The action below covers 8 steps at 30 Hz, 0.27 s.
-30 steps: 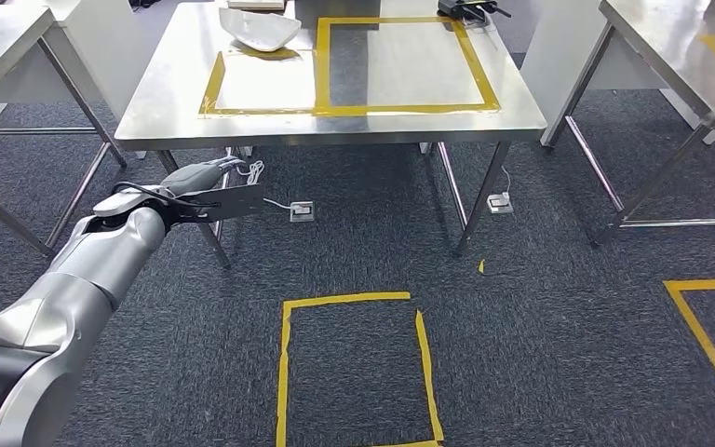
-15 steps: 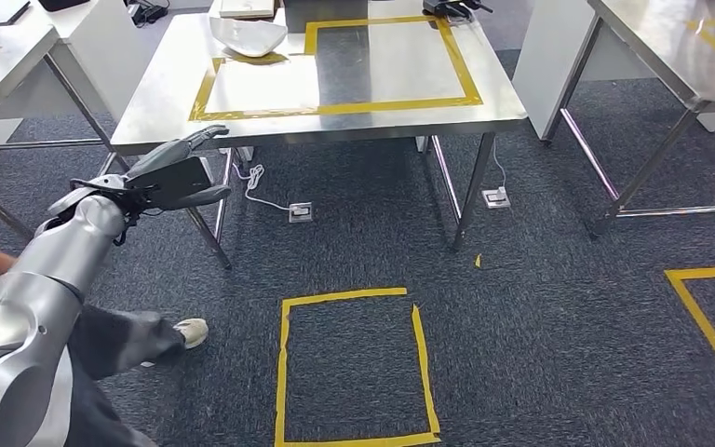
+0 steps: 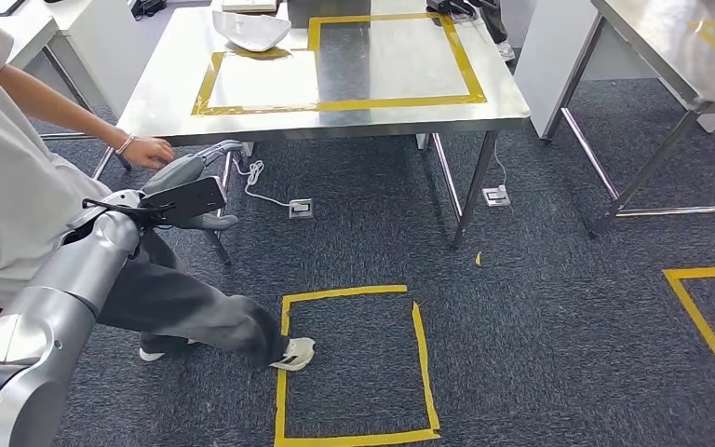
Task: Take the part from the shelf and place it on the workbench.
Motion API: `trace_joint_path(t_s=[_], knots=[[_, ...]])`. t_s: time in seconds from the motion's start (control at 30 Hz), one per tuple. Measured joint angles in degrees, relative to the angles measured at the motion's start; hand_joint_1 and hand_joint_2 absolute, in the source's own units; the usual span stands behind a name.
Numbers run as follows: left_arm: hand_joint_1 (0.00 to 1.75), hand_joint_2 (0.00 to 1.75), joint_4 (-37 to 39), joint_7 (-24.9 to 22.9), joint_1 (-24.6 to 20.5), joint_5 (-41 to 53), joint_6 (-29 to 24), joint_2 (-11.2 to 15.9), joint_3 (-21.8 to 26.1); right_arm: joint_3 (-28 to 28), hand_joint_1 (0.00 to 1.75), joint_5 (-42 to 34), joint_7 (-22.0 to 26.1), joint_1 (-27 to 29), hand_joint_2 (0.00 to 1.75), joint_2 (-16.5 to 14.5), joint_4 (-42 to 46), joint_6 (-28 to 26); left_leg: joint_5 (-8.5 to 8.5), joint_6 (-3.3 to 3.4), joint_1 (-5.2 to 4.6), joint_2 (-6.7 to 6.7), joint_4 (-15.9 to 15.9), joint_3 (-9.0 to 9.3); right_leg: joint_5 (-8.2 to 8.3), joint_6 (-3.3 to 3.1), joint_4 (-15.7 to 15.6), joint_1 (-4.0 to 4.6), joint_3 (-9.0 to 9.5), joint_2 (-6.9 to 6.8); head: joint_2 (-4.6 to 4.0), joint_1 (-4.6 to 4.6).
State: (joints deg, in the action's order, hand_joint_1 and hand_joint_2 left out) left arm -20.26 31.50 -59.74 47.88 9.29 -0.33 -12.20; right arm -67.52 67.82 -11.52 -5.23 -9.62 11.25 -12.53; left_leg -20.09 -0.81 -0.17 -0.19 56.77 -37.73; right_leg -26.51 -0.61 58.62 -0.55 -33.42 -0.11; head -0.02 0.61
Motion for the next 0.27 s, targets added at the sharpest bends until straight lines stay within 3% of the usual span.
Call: trace_joint_path(t_s=[0.27], knots=[[0.0,1.75,0.0,-0.16,-0.02,-0.21,-0.04,-0.54,-0.48,-0.04,0.0,-0.02,0.0,0.01,1.75,0.0,0.01,-0.41,0.03,0.05,0.0,0.0,0.17,-0.18,0.14,0.21,0.0,-0.03,-0.13,0.02,0.0,0.0]])
